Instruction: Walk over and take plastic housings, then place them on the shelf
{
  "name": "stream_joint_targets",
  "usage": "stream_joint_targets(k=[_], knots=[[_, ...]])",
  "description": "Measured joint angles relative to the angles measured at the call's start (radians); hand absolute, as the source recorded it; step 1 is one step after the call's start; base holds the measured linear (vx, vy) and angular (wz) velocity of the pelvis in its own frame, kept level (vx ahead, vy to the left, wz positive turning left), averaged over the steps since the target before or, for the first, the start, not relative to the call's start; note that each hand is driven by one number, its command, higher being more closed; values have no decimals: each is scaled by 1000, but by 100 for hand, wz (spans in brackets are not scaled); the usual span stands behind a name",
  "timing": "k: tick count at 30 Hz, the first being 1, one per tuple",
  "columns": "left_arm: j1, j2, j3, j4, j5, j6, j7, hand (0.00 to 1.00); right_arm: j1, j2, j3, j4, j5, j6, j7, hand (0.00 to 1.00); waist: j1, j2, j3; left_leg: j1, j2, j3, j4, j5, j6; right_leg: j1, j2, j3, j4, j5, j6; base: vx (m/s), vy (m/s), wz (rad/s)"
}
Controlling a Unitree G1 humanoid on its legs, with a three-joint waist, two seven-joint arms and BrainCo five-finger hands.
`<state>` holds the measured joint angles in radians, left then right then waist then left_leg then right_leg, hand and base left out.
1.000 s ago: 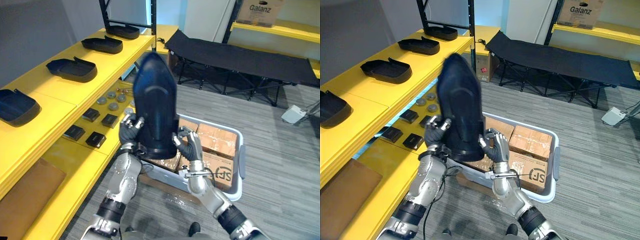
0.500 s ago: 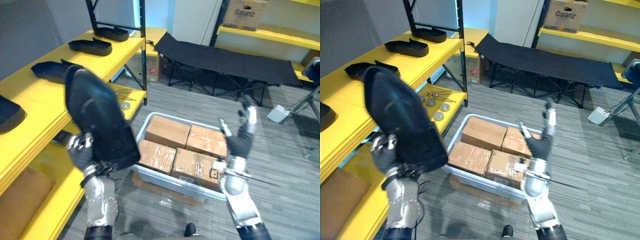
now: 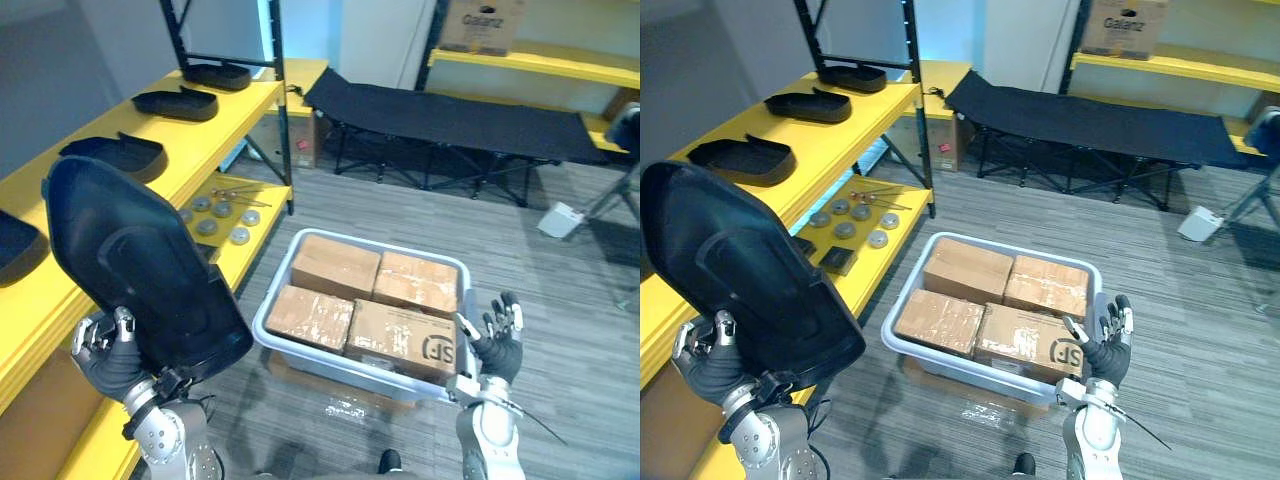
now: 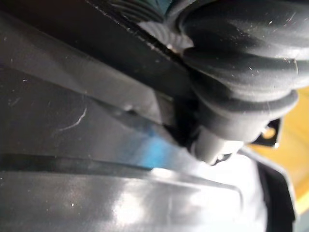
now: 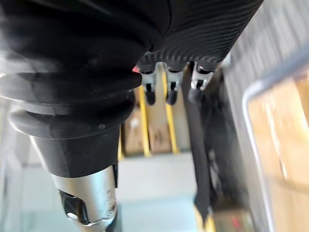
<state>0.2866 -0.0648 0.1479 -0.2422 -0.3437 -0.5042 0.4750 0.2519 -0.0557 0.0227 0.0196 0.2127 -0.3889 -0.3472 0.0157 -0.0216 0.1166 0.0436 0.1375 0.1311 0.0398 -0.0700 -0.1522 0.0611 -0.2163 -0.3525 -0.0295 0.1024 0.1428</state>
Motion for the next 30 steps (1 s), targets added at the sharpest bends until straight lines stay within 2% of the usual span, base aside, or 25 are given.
stream_joint_targets(k=[1, 4, 5, 8, 10, 12, 13, 14, 15, 16, 17, 18, 19, 20, 21, 24, 26, 27, 28, 30], knots=[[1, 0, -17, -16, -3, 16, -26, 100, -2, 0, 18, 1, 0, 0, -3, 0, 0, 7, 4, -20, -7, -81, -6, 10, 8, 3, -1, 0, 68, -72, 16, 50, -46, 160], [0, 2, -58, -16, -13, 61, -116, 100, 5, -1, 28, 1, 9, 0, -26, 0, -1, 10, 2, -60, -32, -262, -18, 38, 9, 20, 33, 58, 182, -225, 3, 75, -119, 181], [10, 6, -69, -16, -14, 81, -143, 100, -3, -3, 29, 6, 8, -2, -32, 0, 17, 9, 2, -55, -38, -307, -35, 65, -9, 23, 24, 20, 229, -250, 0, 111, -119, 155], [81, 10, -82, -16, -43, 124, -152, 100, -73, -8, 68, 67, -9, -3, -62, 0, 60, 15, 6, -58, -43, -366, -27, 84, -21, 57, 26, -6, 255, -272, -16, 84, -66, 78], [121, 9, -82, -16, -44, 137, -154, 100, -94, -6, 97, 73, -35, -3, -73, 0, 79, 7, 18, -46, -52, -379, -12, 84, -21, 94, 20, -32, 254, -288, -16, 54, -67, 44], [144, 11, -85, -16, -45, 137, -184, 100, -84, -3, 116, 71, -42, 3, -79, 0, 81, -8, 31, -54, -66, -393, 10, 84, -21, 144, 14, -99, 252, -310, -13, 24, -82, 72], [145, 14, -89, -16, -50, 137, -202, 100, -75, -2, 113, 70, -41, 6, -84, 0, 80, -12, 33, -72, -72, -376, 15, 88, -15, 157, 9, -132, 251, -320, -12, -3, -60, 133], [136, 19, -95, -16, -53, 139, -245, 100, -50, 2, 89, 67, -42, 13, -92, 0, 53, -25, 41, -102, -67, -271, 22, 61, 75, 185, -3, -214, 249, -331, -4, -14, -43, 176], [124, 20, -115, -15, -53, 140, -293, 100, -20, 1, 53, 55, -41, 20, -102, 0, 37, -22, 57, -138, -23, -127, 43, 74, 118, 206, -2, -279, 255, -331, -4, -27, -36, 180], [122, 19, -130, -13, -53, 140, -313, 100, -2, -4, 36, 45, -41, 20, -111, 0, 31, -15, 60, -153, -7, -73, 51, 82, 126, 212, -4, -310, 258, -332, -4, -13, -8, 159], [118, 20, -158, -12, -53, 142, -348, 100, 25, -17, 6, 28, -41, 20, -119, 0, 23, 6, 70, -168, 17, 19, 61, 87, 126, 220, -13, -349, 273, -332, -4, 0, 43, 130], [114, 21, -192, -12, -57, 144, -376, 100, 40, -35, -20, 25, -42, 18, -131, 0, 19, 22, 74, -175, 23, 80, 60, 119, 129, 218, -30, -368, 298, -334, -2, 30, 78, 113], [108, 23, -208, -12, -65, 144, -386, 100, 44, -41, -29, 25, -42, 16, -137, 0, 17, 35, 77, -177, 21, 95, 59, 142, 126, 218, -37, -368, 310, -337, 0, 28, 85, 71], [97, 26, -225, -12, -78, 147, -399, 100, 46, -49, -37, 26, -46, 15, -140, 0, 18, 47, 78, -177, 14, 100, 61, 177, 98, 219, -52, -360, 328, -343, 8, 44, 118, 31], [84, 39, -231, -11, -82, 158, -401, 100, 44, -46, -39, 26, -72, 15, -141, 0, 18, 43, 81, -174, -9, 108, 75, 170, 88, 217, -88, -349, 342, -346, 13, 46, 113, 5], [88, 73, -218, -12, -87, 158, -398, 100, 14, -22, 4, 26, -65, 10, -117, 0, 35, 17, 97, -169, -20, 117, 169, 112, 73, 208, -120, -265, 336, -342, 21, 45, 106, -68], [106, 77, -201, -12, -87, 157, -362, 100, -18, -24, 40, 26, -56, 0, -62, 0, 60, 16, 102, -191, -10, -40, 297, 19, 36, 201, -110, -174, 301, -340, 27, 2, 66, -117], [111, 78, -197, -11, -87, 157, -339, 100, -32, -27, 52, 26, -57, -1, -38, 0, 67, 20, 102, -192, -6, -67, 319, -28, 8, 199, -105, -149, 286, -340, 56, -10, 111, -80], [105, 81, -196, -6, -86, 157, -320, 100, -42, -23, 57, 28, -56, -1, -21, 0, 57, 14, 106, -203, -9, -67, 337, -48, 8, 194, -109, -139, 280, -335, 76, -25, 168, -41], [88, 86, -194, -6, -76, 157, -281, 100, -42, -22, 80, 28, -58, -2, 3, 0, 53, 1, 122, -252, -14, -67, 388, -69, 22, 166, -118, -132, 281, -328, 81, -45, 180, 0]])
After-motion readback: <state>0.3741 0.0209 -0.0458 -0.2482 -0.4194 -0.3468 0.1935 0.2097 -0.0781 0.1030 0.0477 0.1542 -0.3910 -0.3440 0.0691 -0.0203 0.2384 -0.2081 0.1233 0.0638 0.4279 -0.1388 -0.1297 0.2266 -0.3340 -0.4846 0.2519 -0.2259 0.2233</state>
